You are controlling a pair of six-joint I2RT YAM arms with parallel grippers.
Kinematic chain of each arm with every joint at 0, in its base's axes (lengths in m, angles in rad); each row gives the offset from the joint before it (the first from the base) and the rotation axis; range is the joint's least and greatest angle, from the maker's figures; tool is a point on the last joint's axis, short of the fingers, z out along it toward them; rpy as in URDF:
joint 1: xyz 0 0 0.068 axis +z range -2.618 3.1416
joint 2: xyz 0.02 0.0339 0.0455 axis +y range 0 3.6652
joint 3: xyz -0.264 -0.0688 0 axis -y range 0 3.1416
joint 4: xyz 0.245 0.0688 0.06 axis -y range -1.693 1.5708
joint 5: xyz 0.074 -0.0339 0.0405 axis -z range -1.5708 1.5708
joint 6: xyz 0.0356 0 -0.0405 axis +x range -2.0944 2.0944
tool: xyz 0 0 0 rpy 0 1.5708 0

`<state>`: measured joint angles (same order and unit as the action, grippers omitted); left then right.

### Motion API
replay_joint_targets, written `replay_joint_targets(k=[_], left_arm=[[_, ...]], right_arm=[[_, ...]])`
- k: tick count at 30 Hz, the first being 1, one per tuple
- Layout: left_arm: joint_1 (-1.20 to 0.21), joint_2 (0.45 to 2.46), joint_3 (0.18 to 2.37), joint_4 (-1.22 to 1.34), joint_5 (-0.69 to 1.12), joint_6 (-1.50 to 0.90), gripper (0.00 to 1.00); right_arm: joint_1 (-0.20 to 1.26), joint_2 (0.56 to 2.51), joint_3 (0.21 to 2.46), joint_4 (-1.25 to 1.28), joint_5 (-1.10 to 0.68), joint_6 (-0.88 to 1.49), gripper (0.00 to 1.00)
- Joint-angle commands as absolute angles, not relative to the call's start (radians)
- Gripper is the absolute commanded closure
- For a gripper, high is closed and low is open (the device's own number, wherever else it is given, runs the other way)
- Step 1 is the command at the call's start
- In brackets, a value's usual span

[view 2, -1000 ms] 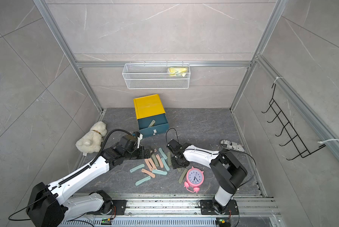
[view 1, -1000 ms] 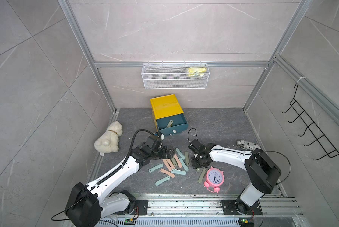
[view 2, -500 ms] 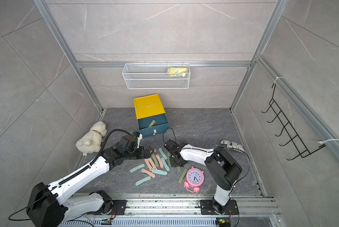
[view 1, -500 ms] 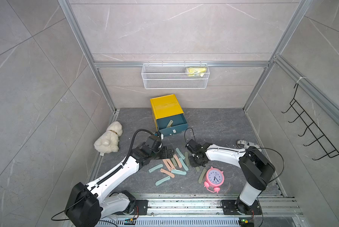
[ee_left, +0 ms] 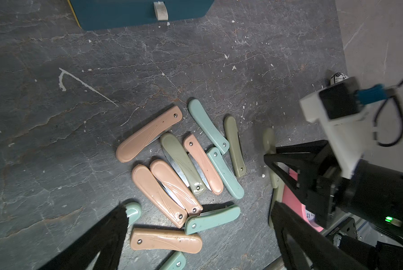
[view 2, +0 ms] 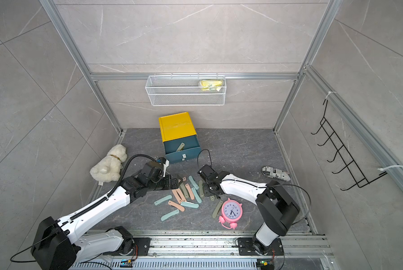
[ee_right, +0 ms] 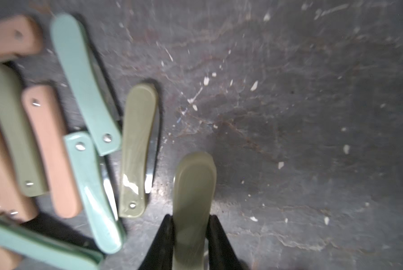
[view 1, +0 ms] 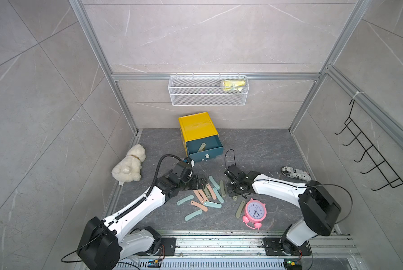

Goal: Place the fruit knives into the drawer by color
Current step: Pick up the fruit knife from the center of the board, then place the fruit knife in the drawer.

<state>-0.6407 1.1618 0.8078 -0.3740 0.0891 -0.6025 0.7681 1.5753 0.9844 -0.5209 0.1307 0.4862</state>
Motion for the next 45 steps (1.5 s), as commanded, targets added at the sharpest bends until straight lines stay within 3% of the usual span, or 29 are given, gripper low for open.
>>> replay_joint_targets(k=[1, 9, 17, 23, 30, 37, 41, 45], left_arm=[[-0.638, 1.131, 0.815, -0.367, 0.101, -0.584, 0.00], [-0.640, 1.121, 0.809, -0.371, 0.087, -0.588, 0.01], [-0.638, 1.111, 0.811, -0.386, 0.082, -0.593, 0.01], [-0.640, 1.092, 0.810, -0.408, 0.075, -0.592, 0.01], [-0.639, 1.093, 0.804, -0.389, 0.081, -0.591, 0.01], [-0.640, 1.109, 0.813, -0.381, 0.087, -0.578, 0.01], [-0.639, 1.115, 0.824, -0.375, 0.116, -0.577, 0.01], [-0.640, 1.133, 0.849, -0.387, 0.153, -0.573, 0.01]], right_arm=[[0.770, 1.468, 1.057, -0.535, 0.146, 0.481, 0.84], [0.802, 1.482, 1.411, -0.558, 0.141, 0.406, 0.83], [0.786, 1.777, 1.768, -0.440, 0.200, 0.360, 0.82], [0.759, 1.970, 1.983, -0.503, 0.219, 0.350, 0.83], [0.753, 1.965, 1.891, -0.459, 0.228, 0.381, 0.80], [0.750, 1.940, 1.830, -0.441, 0.213, 0.414, 0.65], [0.750, 1.914, 1.821, -0.415, 0.210, 0.420, 0.50], [0.750, 1.854, 1.804, -0.398, 0.221, 0.426, 0.48]])
